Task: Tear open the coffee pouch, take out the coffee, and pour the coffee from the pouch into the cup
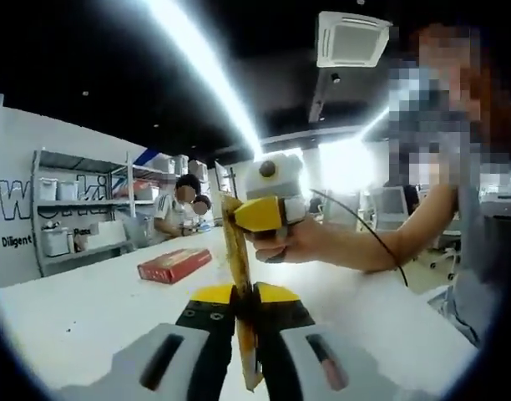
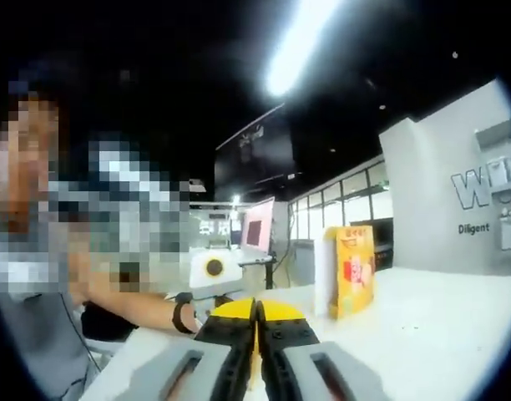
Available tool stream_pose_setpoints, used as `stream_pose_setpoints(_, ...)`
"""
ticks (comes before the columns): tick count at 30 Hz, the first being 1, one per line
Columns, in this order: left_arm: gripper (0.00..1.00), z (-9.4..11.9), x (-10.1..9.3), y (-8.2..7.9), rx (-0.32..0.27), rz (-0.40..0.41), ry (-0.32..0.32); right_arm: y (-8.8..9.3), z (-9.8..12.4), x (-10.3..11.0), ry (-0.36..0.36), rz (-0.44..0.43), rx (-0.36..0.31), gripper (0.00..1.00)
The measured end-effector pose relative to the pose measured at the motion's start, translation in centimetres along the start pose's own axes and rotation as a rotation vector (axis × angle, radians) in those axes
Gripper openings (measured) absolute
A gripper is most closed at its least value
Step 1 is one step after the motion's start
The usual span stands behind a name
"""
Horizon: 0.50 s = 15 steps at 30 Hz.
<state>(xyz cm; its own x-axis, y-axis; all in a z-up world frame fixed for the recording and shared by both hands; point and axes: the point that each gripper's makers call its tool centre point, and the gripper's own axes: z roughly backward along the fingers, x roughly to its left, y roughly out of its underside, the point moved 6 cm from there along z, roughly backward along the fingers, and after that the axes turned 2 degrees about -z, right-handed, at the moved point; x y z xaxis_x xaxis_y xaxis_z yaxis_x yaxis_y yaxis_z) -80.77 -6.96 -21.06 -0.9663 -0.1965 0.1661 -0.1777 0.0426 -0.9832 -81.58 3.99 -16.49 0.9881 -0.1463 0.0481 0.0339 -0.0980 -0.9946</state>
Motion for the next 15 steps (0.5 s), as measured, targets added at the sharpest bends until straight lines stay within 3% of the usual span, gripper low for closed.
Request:
stream_pose_setpoints(1,0.31,-0.2,-0.4,-0.1,-0.021,0.047,0.032,0.0,0.0,0.1,-0.01,-0.001,-0.001,0.02)
stream_pose_setpoints(3,0.39,-0.1,-0.4,-0.1,-0.032,0.18,0.086,0.0,0.1,0.4,-0.037,0.002,-0.017,0.02)
stream_pose_setpoints(10,0.13,0.6,0.4,0.2,-0.042,0.181,0.089,-0.6,0.5,1.3,-0.099,0.04,-0.075,0.02)
stream_pose_setpoints(15,0.11,0.5,0.1,0.7,0.012,0.154,0.089,0.0,0.5,0.7,-0.095,0.061,-0.049,0.03)
